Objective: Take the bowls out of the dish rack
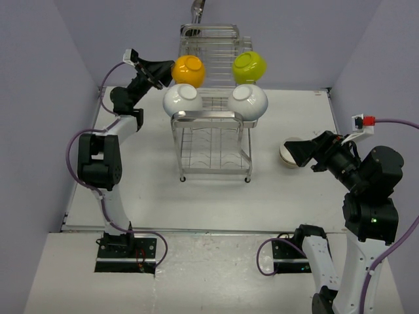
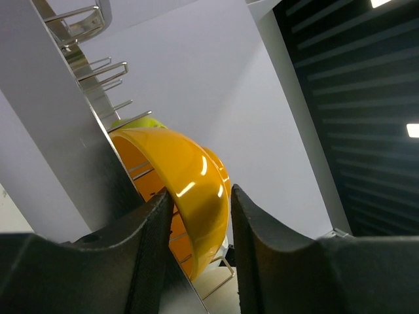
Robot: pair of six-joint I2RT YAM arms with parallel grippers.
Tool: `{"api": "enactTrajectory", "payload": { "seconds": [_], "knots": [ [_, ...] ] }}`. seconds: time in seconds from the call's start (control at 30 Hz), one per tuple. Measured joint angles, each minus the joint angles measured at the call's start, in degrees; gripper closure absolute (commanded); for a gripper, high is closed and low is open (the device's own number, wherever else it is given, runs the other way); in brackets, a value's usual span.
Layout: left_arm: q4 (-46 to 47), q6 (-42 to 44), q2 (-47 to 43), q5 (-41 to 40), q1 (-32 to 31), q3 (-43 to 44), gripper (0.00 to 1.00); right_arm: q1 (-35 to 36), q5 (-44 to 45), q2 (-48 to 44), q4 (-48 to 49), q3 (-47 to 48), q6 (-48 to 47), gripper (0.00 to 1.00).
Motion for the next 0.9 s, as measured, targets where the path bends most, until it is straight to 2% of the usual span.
{"api": "enactTrajectory", "payload": {
  "seconds": [0.03, 0.3, 0.77, 0.9],
  "knots": [
    [0.1, 0.0, 0.1, -0.3, -0.1, 0.0, 0.62, 0.0, -0.1, 0.0, 0.0, 0.0, 0.0, 0.16],
    [0.2, -0.4, 0.4, -1.5, -0.6, 0.2, 0.73, 0.0, -0.7, 0.0, 0.1, 0.0, 0.0, 0.15],
    [1.8, -1.5, 1.2, -2.0, -1.4, 2.8, 0.86, 0.0, -0.9, -0.1, 0.2, -0.8, 0.0, 0.15],
    [2.3, -1.5, 1.2, -2.0, -1.9, 3.1, 0.95, 0.0, -0.9, -0.4, 0.2, -0.9, 0.0, 0.15]
  ]
}}
